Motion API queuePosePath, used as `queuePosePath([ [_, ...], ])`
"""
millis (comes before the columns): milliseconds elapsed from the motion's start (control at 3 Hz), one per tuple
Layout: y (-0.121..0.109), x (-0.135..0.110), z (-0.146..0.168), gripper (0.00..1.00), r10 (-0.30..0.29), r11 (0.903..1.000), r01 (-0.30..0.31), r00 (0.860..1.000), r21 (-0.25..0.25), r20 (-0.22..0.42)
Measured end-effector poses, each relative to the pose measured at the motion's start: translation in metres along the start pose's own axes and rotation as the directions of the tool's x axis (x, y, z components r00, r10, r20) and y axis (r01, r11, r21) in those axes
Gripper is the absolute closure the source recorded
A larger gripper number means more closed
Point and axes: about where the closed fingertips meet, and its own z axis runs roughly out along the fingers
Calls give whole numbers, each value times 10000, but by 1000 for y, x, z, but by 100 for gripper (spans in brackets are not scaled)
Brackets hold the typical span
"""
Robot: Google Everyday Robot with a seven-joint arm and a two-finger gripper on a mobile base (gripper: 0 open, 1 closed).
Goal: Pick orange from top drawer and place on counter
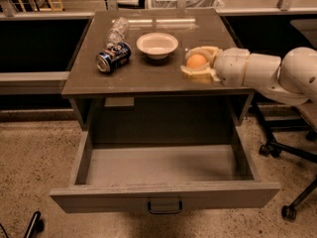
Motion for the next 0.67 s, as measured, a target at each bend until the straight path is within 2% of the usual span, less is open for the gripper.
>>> queuePosePath([
  [333, -30, 3, 15, 100, 985, 9885, -906, 9933, 1209, -609],
  [667, -55, 28, 28, 84, 2385, 9563, -2146, 9654, 1984, -1058],
])
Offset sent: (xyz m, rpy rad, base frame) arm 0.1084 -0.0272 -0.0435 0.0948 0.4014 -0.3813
